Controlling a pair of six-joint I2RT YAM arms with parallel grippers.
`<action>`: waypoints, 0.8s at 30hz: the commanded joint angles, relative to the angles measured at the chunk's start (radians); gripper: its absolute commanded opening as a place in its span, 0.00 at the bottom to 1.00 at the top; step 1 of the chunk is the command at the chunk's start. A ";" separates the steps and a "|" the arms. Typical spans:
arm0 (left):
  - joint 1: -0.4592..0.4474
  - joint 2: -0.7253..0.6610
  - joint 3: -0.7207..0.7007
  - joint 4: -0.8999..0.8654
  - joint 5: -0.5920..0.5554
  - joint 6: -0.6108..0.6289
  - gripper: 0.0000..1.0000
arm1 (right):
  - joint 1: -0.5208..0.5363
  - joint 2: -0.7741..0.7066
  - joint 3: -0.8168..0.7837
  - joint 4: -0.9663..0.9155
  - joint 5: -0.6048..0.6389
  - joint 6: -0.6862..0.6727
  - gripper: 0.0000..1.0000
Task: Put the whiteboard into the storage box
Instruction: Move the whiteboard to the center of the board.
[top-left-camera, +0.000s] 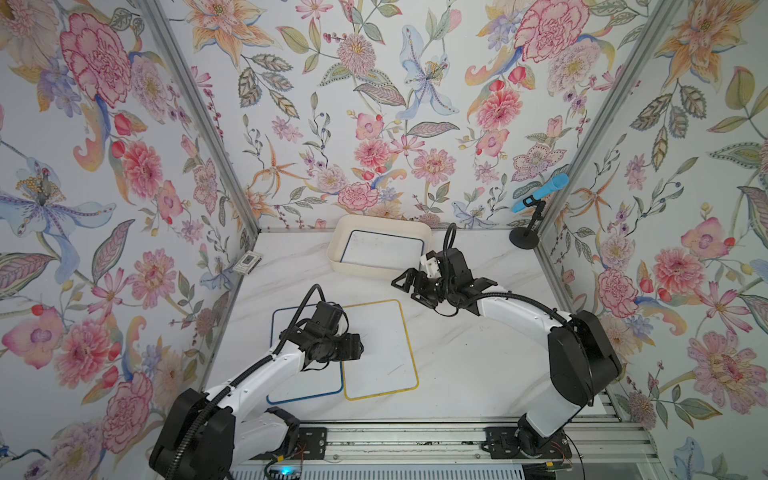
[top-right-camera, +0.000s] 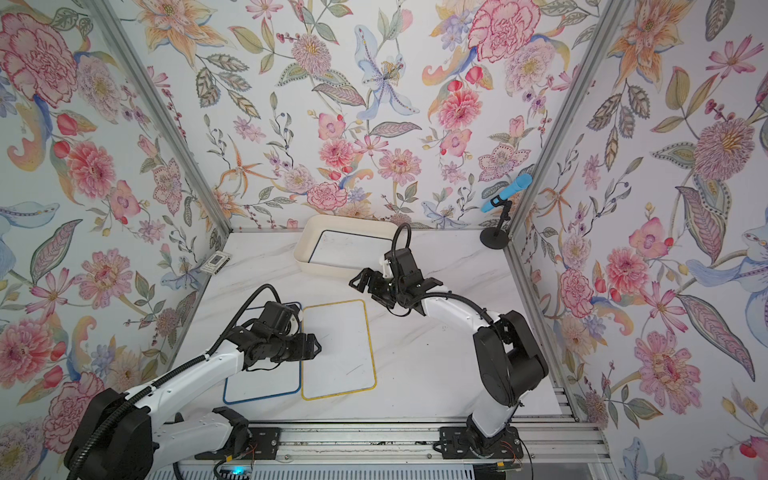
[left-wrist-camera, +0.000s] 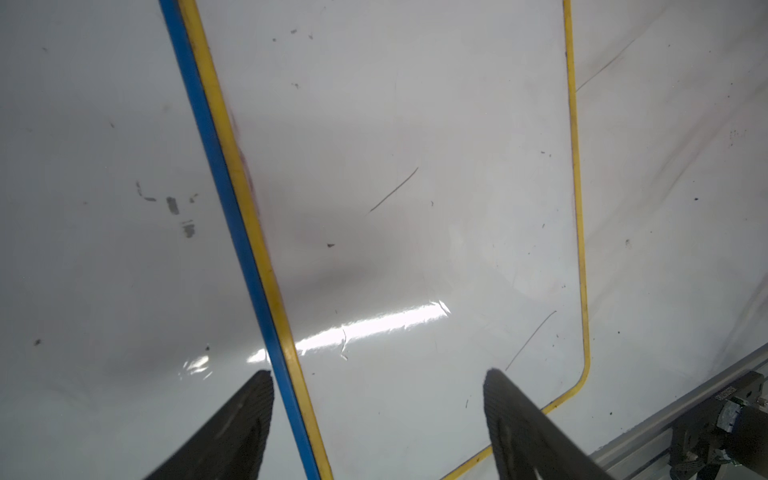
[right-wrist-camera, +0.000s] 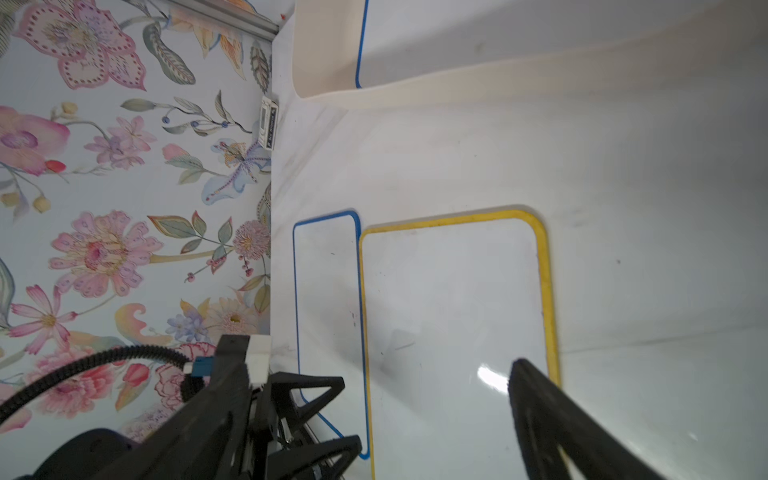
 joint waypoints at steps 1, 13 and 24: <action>-0.044 -0.007 0.008 -0.049 -0.059 -0.059 0.81 | 0.001 -0.041 -0.101 -0.044 0.021 -0.113 0.97; -0.203 -0.068 -0.095 -0.050 -0.094 -0.233 0.81 | -0.015 -0.078 -0.198 0.024 0.002 -0.113 0.98; -0.319 -0.197 -0.181 -0.056 -0.108 -0.407 0.81 | -0.032 -0.047 -0.187 0.025 -0.026 -0.135 0.98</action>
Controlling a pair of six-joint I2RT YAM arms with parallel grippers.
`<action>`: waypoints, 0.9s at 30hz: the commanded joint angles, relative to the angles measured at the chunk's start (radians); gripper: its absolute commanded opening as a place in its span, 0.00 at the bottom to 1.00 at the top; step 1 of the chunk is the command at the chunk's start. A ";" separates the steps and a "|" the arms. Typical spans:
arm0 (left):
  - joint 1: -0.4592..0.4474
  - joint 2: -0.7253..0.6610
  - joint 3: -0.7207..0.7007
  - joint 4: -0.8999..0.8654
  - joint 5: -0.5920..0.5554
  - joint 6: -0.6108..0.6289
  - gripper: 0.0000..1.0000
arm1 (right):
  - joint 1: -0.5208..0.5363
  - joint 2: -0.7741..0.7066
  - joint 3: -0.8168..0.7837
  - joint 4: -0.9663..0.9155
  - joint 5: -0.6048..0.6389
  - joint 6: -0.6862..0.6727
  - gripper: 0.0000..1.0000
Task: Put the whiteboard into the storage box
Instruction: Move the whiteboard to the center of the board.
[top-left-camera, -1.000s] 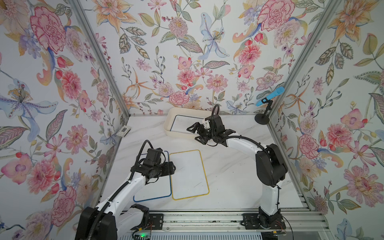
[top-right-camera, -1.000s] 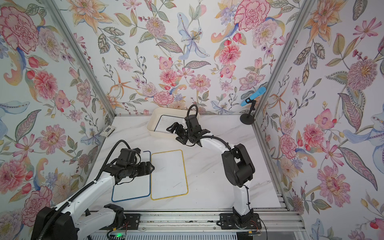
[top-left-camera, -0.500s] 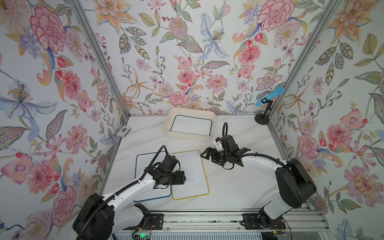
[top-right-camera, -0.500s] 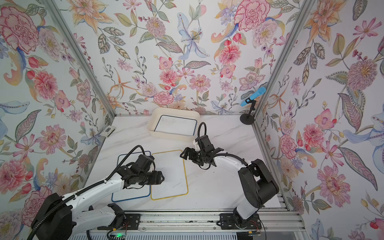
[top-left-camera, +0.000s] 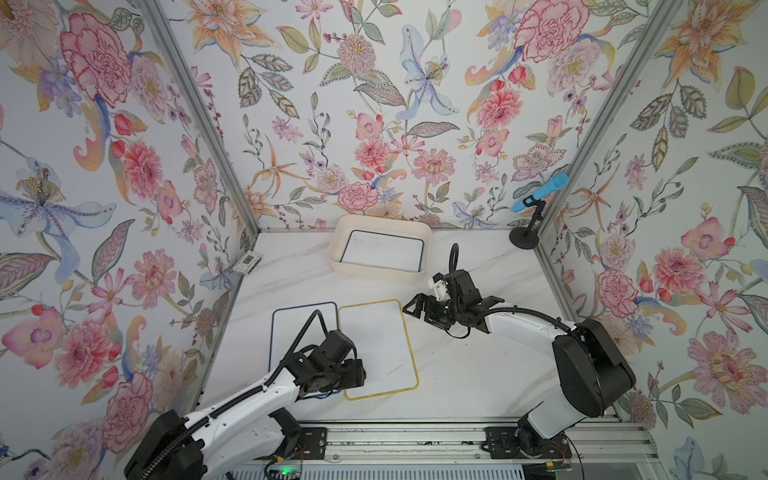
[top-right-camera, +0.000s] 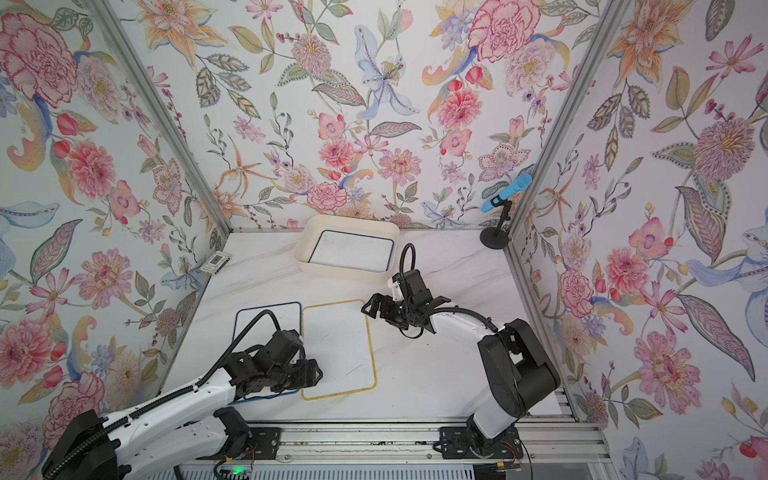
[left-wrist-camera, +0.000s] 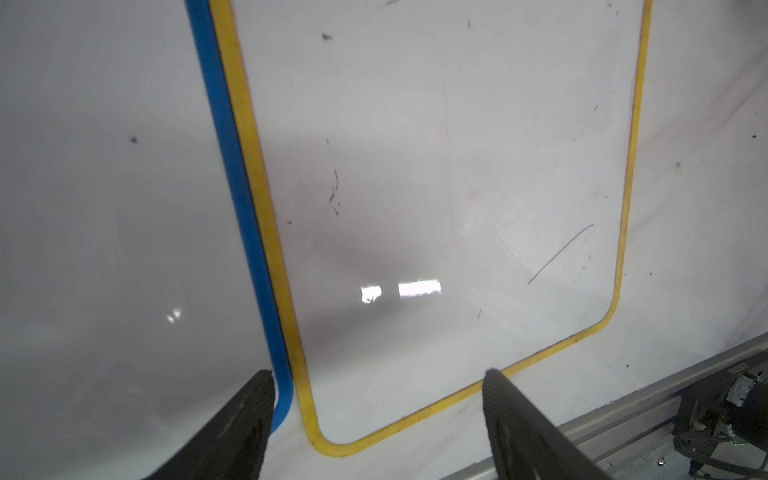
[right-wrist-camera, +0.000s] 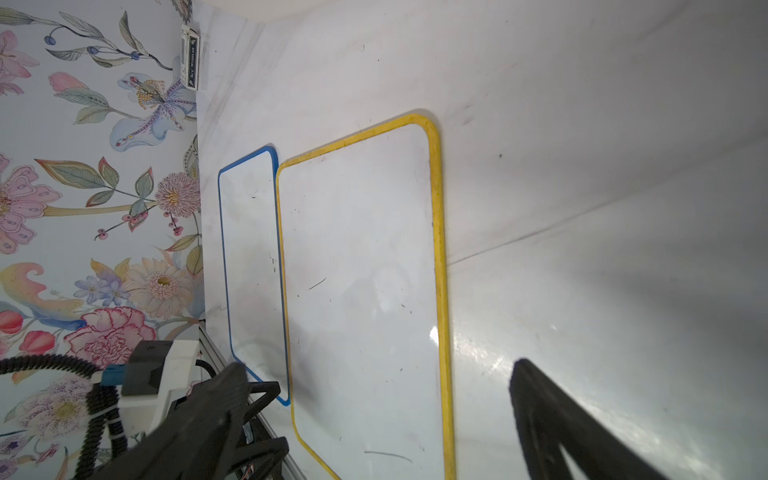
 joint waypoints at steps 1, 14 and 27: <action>-0.068 -0.003 -0.018 -0.007 -0.027 -0.100 0.81 | -0.008 0.012 0.005 0.018 -0.019 -0.025 0.98; -0.119 -0.007 -0.052 -0.038 -0.062 -0.215 0.81 | -0.030 0.055 0.023 0.061 -0.077 -0.037 0.98; -0.092 0.174 -0.007 0.100 -0.060 -0.189 0.82 | -0.079 0.096 0.002 0.056 -0.088 -0.073 0.98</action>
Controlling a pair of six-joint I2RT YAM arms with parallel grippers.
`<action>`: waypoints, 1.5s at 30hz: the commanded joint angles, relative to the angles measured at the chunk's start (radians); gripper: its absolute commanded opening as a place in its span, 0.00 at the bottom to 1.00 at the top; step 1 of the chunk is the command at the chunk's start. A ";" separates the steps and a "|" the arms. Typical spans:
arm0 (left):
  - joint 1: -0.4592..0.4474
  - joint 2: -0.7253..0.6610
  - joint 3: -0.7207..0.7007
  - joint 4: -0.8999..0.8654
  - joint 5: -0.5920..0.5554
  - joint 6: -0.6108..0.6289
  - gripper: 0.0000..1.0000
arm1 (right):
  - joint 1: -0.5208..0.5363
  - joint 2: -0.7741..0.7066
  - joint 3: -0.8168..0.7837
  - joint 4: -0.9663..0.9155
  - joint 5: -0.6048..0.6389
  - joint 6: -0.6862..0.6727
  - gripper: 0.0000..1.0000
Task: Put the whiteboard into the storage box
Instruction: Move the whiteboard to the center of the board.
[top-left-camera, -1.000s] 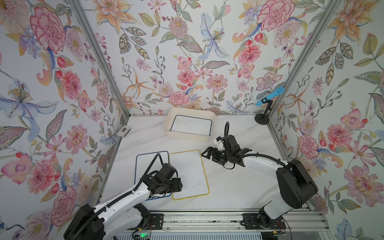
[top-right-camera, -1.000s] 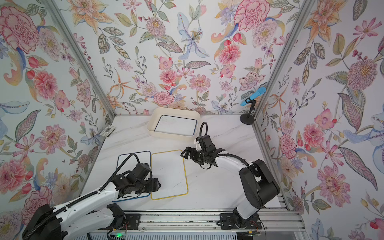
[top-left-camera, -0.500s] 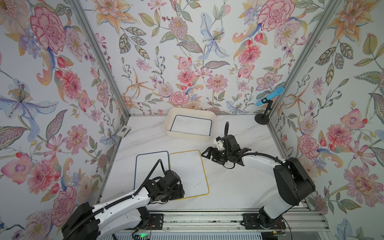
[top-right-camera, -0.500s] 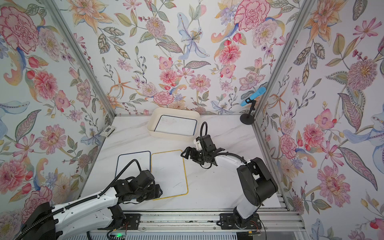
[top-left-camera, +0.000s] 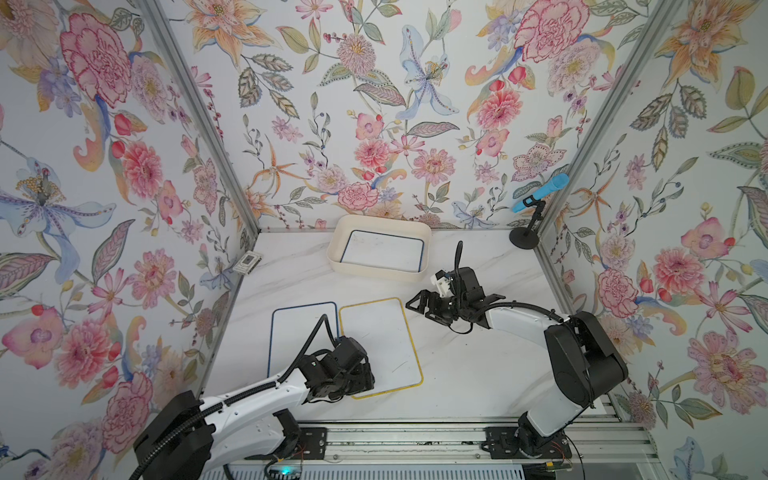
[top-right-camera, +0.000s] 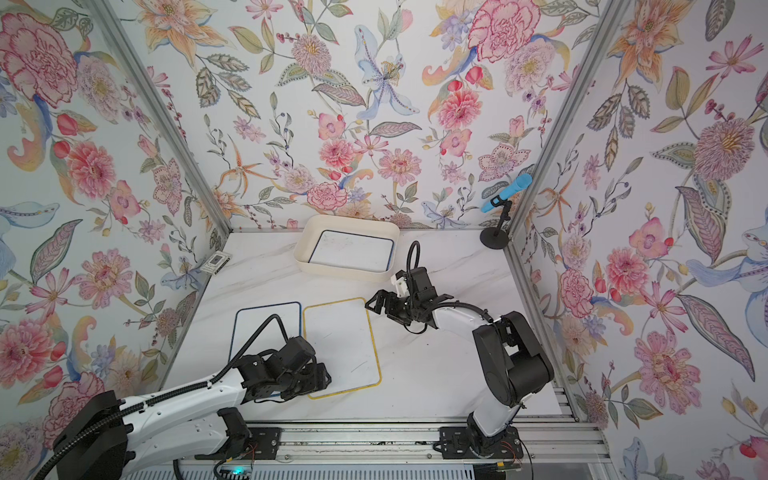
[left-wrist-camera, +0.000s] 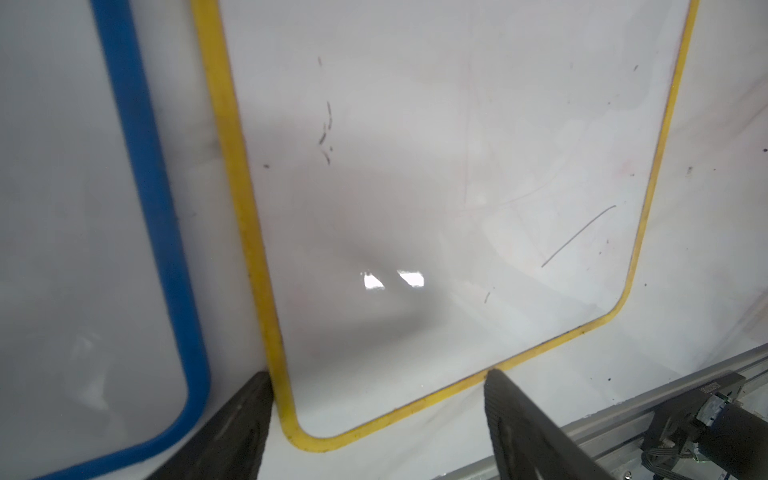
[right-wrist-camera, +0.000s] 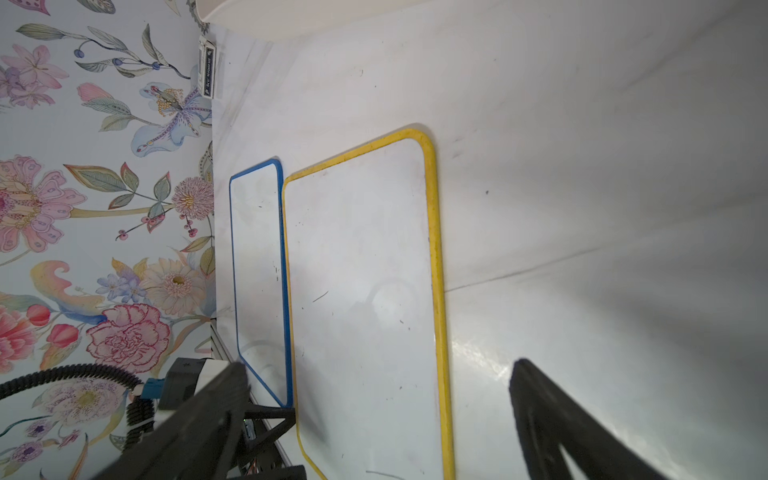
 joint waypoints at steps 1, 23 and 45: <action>0.023 0.088 0.002 0.017 -0.037 0.028 0.82 | -0.010 0.029 -0.003 -0.019 0.008 -0.039 0.98; 0.225 0.527 0.245 0.102 -0.048 0.320 0.82 | -0.048 0.075 -0.026 -0.135 0.078 -0.151 0.97; 0.187 0.687 0.371 0.132 -0.042 0.386 0.83 | -0.087 -0.115 -0.188 -0.290 0.231 -0.181 0.96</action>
